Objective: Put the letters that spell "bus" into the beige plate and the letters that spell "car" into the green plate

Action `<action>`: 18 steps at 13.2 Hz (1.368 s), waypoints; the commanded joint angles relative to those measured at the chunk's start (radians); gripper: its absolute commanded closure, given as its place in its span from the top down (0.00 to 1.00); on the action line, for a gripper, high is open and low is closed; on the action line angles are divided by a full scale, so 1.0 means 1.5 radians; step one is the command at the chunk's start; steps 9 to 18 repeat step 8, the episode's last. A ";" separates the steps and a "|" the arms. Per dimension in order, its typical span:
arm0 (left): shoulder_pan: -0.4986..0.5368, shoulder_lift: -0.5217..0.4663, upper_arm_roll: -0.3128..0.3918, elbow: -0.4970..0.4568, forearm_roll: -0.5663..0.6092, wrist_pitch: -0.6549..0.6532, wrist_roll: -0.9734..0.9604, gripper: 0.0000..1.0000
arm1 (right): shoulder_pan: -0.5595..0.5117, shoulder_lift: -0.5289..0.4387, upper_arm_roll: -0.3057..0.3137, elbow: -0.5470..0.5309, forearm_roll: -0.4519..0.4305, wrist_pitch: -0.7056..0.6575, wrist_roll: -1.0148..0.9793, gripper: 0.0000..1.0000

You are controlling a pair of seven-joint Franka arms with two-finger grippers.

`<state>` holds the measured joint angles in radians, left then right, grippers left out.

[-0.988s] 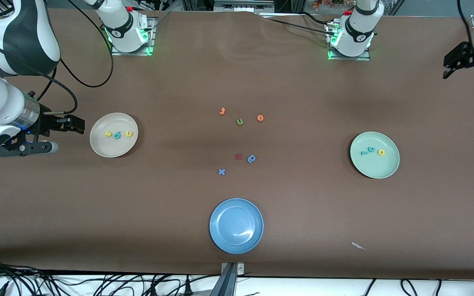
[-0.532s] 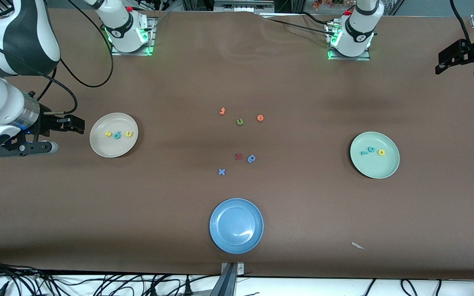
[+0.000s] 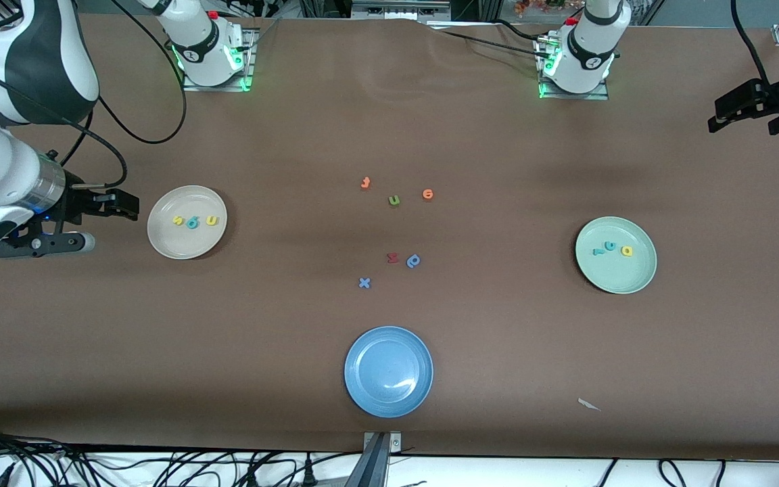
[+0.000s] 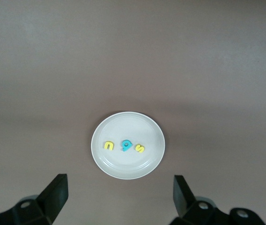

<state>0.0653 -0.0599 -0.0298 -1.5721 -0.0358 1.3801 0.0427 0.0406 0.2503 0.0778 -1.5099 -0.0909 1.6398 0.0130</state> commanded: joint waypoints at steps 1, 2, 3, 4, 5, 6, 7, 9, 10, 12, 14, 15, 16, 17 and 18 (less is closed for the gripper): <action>-0.002 0.009 -0.008 0.022 0.003 -0.017 -0.008 1.00 | -0.009 -0.009 0.005 -0.008 0.001 0.004 -0.010 0.99; -0.001 0.014 -0.008 0.022 0.003 -0.015 -0.008 1.00 | -0.009 -0.009 0.005 -0.008 0.001 0.004 -0.010 0.99; -0.001 0.016 -0.008 0.022 0.004 -0.013 -0.008 1.00 | -0.009 -0.009 0.005 -0.008 0.001 0.004 -0.010 0.99; -0.001 0.016 -0.007 0.022 0.004 -0.009 -0.007 1.00 | -0.009 -0.009 0.005 -0.008 0.001 0.004 -0.010 0.99; -0.004 0.017 -0.008 0.023 0.014 -0.009 -0.006 1.00 | -0.009 -0.009 0.005 -0.008 0.001 0.005 -0.011 0.99; -0.004 0.018 -0.008 0.023 0.016 -0.009 -0.005 1.00 | -0.009 -0.009 0.005 -0.008 0.001 0.004 -0.012 0.99; -0.004 0.018 -0.008 0.023 0.016 -0.009 -0.005 1.00 | -0.009 -0.009 0.005 -0.008 0.000 0.004 -0.012 0.99; -0.004 0.022 -0.008 0.024 0.016 0.000 -0.005 1.00 | -0.009 -0.009 0.005 -0.008 0.000 0.004 -0.012 0.99; -0.004 0.022 -0.008 0.024 0.016 0.000 -0.005 1.00 | -0.009 -0.009 0.005 -0.008 0.000 0.004 -0.012 0.99; -0.004 0.022 -0.008 0.024 0.016 0.000 -0.005 1.00 | -0.009 -0.009 0.005 -0.008 0.000 0.004 -0.012 0.99; -0.004 0.022 -0.008 0.024 0.016 0.000 -0.005 1.00 | -0.009 -0.009 0.005 -0.008 0.000 0.004 -0.012 0.99; -0.004 0.022 -0.008 0.024 0.016 0.000 -0.005 1.00 | -0.009 -0.009 0.005 -0.008 0.000 0.004 -0.012 0.99; -0.004 0.022 -0.008 0.024 0.016 0.000 -0.005 1.00 | -0.009 -0.009 0.005 -0.008 0.000 0.004 -0.012 0.99; -0.004 0.022 -0.008 0.024 0.016 0.000 -0.005 1.00 | -0.009 -0.009 0.005 -0.008 0.000 0.004 -0.012 0.99; -0.004 0.022 -0.008 0.024 0.016 0.000 -0.005 1.00 | -0.009 -0.009 0.005 -0.008 0.000 0.004 -0.012 0.99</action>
